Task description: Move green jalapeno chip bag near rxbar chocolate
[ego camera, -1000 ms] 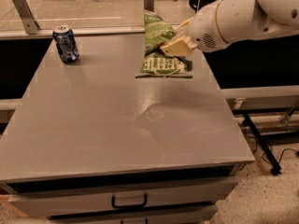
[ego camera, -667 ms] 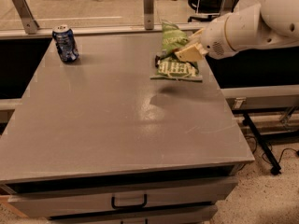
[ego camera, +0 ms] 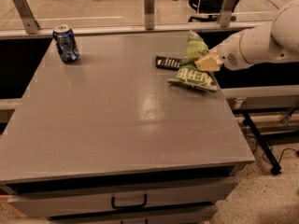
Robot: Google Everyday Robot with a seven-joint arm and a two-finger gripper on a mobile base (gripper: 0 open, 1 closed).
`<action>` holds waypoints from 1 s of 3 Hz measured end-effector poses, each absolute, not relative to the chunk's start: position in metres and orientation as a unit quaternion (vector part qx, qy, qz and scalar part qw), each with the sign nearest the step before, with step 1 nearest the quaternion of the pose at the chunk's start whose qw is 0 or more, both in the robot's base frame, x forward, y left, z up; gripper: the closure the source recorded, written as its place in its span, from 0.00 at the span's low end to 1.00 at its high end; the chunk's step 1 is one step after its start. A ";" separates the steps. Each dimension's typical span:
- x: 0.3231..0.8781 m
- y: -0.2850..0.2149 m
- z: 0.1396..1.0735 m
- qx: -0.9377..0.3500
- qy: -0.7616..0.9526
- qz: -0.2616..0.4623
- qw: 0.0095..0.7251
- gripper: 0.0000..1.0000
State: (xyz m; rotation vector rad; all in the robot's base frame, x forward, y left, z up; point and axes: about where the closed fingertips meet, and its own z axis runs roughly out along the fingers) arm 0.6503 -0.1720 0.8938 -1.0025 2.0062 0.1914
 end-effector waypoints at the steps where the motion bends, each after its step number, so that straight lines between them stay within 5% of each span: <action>1: 0.642 -0.192 0.885 -0.369 0.828 0.061 0.418 0.82; 3: 0.640 -0.204 0.881 -0.345 0.842 0.049 0.412 0.36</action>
Offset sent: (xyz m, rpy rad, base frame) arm -0.0185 -0.0478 -0.0197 -0.0180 0.0652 -0.2001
